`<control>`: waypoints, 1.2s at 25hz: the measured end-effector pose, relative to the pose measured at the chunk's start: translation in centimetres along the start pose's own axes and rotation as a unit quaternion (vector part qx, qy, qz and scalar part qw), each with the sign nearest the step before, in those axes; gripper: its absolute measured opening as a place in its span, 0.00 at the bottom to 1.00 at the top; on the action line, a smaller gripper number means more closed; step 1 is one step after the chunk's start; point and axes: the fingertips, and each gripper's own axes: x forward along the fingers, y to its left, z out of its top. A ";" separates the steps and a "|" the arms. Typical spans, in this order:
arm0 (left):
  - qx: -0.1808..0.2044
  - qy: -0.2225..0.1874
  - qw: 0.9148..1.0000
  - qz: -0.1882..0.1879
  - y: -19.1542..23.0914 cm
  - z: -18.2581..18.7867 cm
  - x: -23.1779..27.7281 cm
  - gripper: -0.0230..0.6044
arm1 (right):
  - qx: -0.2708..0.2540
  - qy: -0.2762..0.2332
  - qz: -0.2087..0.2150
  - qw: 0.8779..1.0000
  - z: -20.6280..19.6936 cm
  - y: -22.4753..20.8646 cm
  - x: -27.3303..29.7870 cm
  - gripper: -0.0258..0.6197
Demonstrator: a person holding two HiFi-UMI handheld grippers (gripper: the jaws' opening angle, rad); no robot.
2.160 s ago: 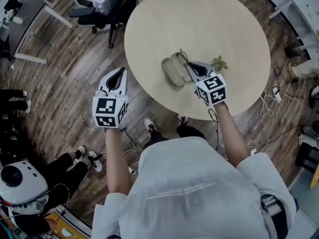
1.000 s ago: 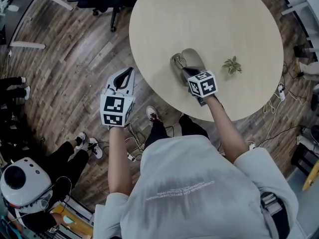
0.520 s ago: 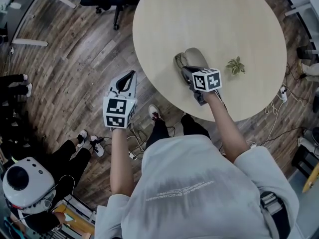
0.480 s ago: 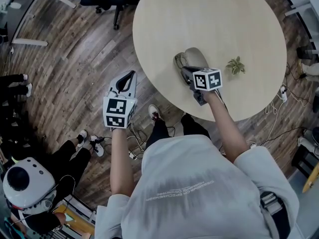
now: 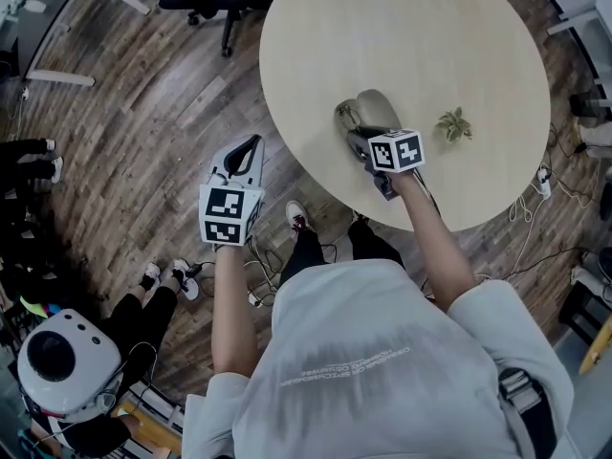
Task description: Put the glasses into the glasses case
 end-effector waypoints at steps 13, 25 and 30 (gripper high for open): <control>0.001 -0.048 0.999 -0.003 -0.3 2.2 -2.5 0.06 | -0.124 -0.077 -0.109 0.983 5.7 0.7 -8.4 0.21; 0.039 -0.125 0.991 0.005 -0.1 9.1 -4.4 0.06 | -0.265 -0.208 -0.227 0.914 13.6 4.9 -24.3 0.04; 0.060 -0.173 0.983 0.009 -0.7 13.5 -5.6 0.06 | -0.288 -0.268 -0.228 0.891 15.3 7.9 -30.0 0.04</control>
